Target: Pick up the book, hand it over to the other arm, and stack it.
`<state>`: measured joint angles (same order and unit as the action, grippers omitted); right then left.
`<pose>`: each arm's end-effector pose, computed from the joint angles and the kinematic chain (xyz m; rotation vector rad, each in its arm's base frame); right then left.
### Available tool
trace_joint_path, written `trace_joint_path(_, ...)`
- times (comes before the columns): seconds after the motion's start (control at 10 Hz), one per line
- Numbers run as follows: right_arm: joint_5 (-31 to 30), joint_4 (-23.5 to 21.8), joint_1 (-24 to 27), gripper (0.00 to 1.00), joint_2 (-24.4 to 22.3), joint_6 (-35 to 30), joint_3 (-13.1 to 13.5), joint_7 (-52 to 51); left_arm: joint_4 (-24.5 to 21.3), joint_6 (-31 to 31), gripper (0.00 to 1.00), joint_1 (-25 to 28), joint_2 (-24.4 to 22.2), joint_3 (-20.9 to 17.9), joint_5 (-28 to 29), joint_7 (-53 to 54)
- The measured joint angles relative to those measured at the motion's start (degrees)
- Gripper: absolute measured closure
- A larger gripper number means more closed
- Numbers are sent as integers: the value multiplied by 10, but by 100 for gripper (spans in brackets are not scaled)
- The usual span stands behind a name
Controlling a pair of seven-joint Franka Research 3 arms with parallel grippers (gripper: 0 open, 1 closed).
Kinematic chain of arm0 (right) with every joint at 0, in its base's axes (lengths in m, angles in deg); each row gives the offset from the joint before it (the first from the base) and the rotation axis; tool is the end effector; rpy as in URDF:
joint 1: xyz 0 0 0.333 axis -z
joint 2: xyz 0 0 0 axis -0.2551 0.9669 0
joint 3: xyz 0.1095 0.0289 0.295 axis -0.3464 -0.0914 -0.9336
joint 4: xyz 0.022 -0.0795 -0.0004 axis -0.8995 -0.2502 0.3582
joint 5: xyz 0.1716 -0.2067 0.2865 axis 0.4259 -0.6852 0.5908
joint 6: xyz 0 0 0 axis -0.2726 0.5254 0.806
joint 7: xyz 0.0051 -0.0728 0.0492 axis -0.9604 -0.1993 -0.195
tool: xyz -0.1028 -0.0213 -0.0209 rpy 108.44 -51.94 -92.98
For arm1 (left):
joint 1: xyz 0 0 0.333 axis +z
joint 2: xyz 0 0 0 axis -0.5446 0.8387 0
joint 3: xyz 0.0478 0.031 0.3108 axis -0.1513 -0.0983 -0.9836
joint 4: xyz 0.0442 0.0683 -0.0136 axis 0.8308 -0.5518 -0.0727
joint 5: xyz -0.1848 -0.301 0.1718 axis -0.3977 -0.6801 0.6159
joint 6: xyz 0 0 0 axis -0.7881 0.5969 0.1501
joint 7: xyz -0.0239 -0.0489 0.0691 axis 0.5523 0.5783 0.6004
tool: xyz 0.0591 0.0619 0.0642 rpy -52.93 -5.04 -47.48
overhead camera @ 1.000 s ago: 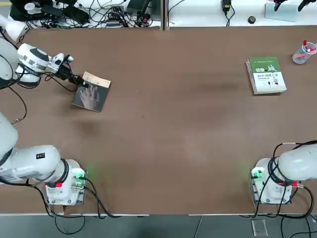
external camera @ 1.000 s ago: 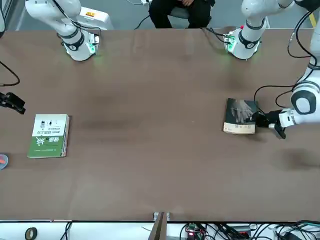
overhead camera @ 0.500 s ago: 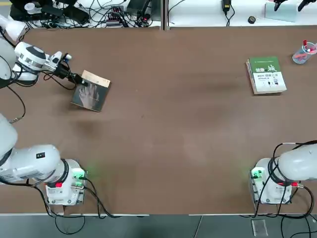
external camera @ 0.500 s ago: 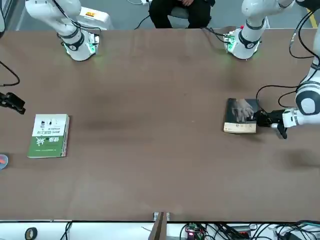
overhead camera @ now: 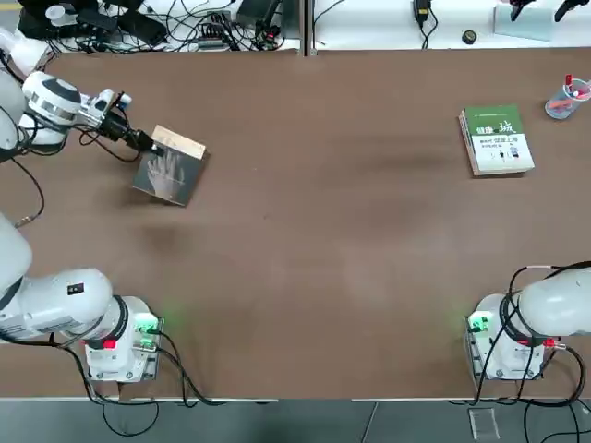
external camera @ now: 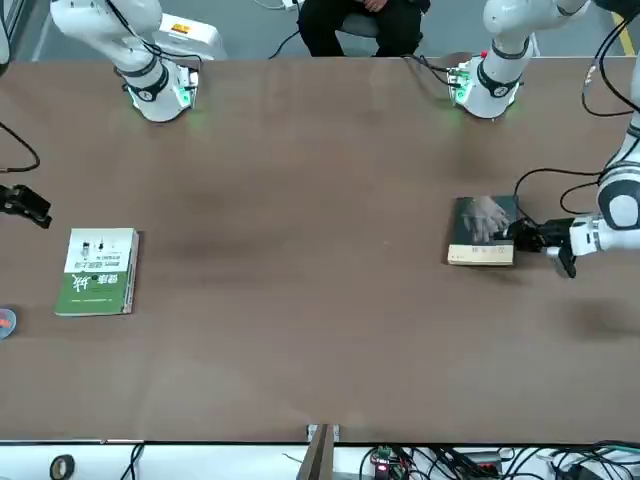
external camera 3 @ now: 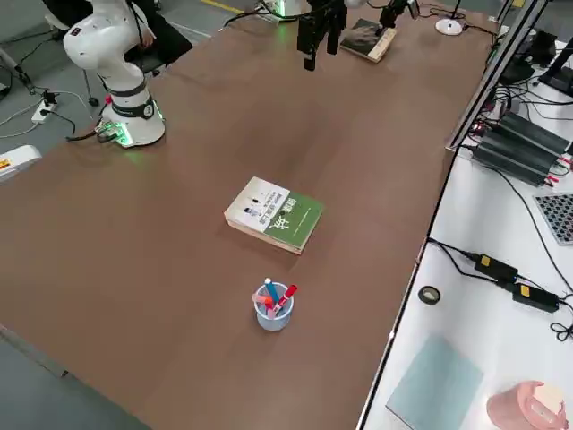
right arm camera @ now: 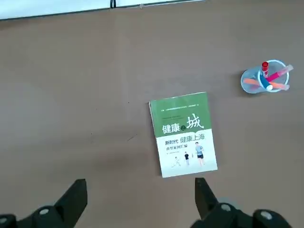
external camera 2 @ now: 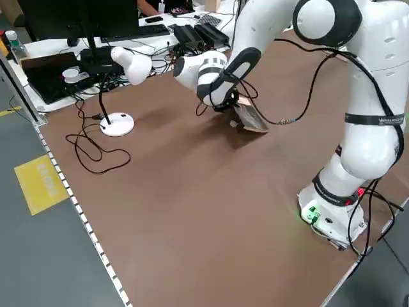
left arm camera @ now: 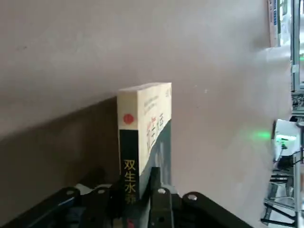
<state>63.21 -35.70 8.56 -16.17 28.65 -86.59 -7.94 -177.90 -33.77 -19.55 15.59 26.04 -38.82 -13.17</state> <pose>0.5900 0.0324 0.6177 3.0866 -0.1884 0.1411 0.5436 0.0563 0.2025 2.2632 -0.4052 -0.0796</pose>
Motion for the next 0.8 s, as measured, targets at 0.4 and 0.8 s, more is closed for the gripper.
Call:
trace_joint_path(0.4, 22, 0, 0, 0, 0, -16, 0, 0, 33, 58, 81, -1, -29, 23, -2, -89)
trace_joint_path(0.8, 59, -2, 0, 0, 0, -54, 0, 0, 81, 110, 81, -1, -39, 55, -50, -176)
